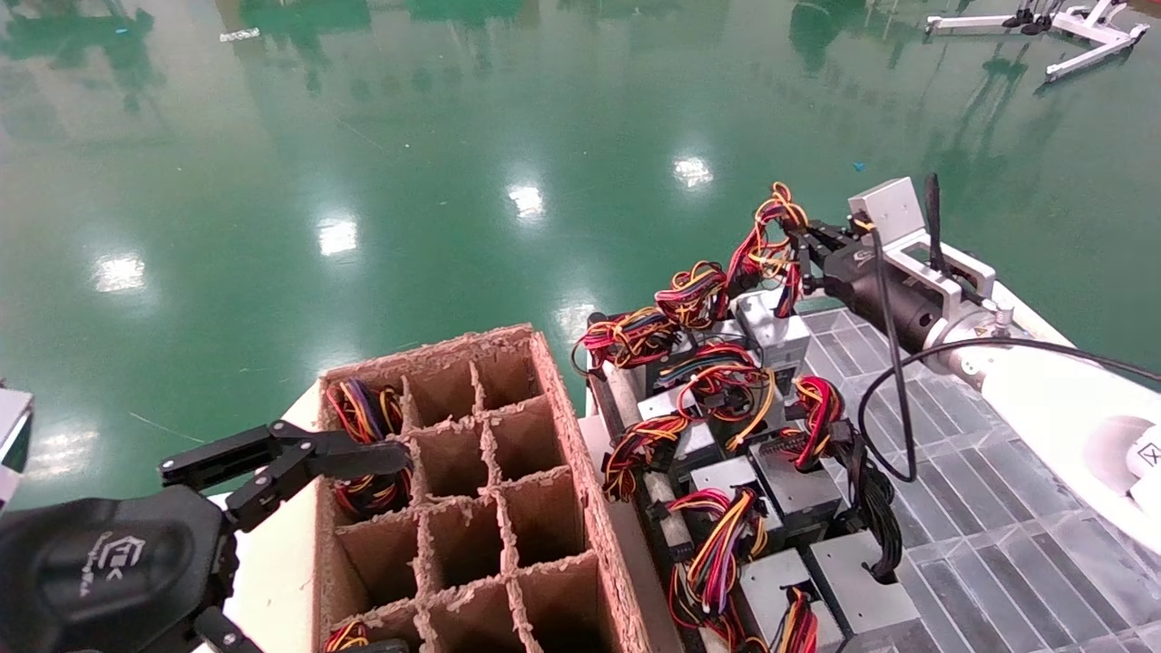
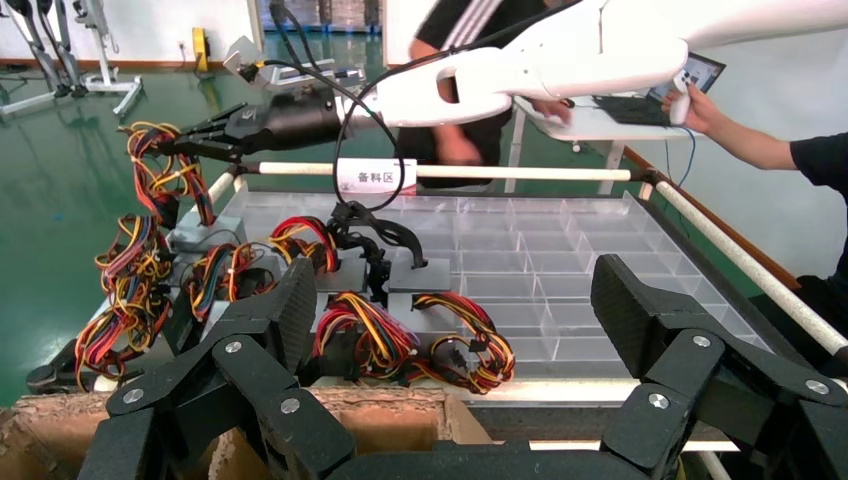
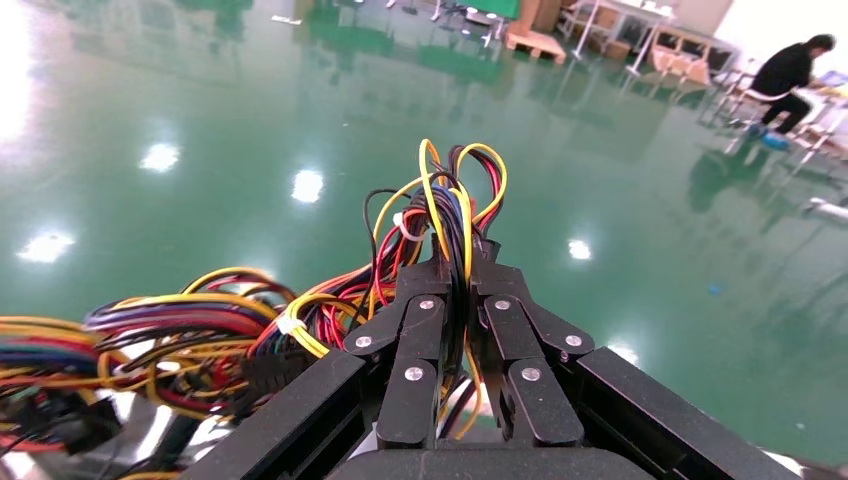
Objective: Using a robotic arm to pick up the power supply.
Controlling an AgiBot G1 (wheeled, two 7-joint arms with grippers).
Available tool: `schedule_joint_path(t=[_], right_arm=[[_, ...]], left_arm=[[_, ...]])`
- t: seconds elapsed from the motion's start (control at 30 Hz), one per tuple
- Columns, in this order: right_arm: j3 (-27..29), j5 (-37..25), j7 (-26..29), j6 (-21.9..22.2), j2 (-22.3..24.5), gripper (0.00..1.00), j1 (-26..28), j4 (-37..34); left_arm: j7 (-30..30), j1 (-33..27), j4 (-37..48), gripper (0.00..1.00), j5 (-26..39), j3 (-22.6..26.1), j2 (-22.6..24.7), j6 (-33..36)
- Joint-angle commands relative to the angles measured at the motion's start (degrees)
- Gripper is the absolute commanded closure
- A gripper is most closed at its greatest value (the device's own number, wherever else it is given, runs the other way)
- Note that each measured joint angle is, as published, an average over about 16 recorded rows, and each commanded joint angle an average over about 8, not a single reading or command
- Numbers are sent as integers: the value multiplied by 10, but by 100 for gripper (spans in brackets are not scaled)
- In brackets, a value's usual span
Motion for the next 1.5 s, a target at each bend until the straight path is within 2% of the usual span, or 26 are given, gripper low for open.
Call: schedule_joint_path(t=[0.03,0.23,0.3,1.1,1.23,1.5], right_arm=[[5,7,-14,6,-2,90,1,0],[10,14,-37,17,-8,17,-3,-2],[11,15,-38,19,-9,2,-4,-2],[5,8,-22,8,-1,0,-1,-2],[-12,-16,20,-11,12,0,8,-4],[-83,-122,194,-85,46,0,54,-31]], left_arm=[[0,0,0,0,0,0,0,0],[0,0,0,0,0,0,0,0],[0,0,0,0,0,0,0,0],[0,0,0,0,0,0,0,0],[0,0,0,0,0,0,0,0],[0,0,0,0,0,0,0,0]])
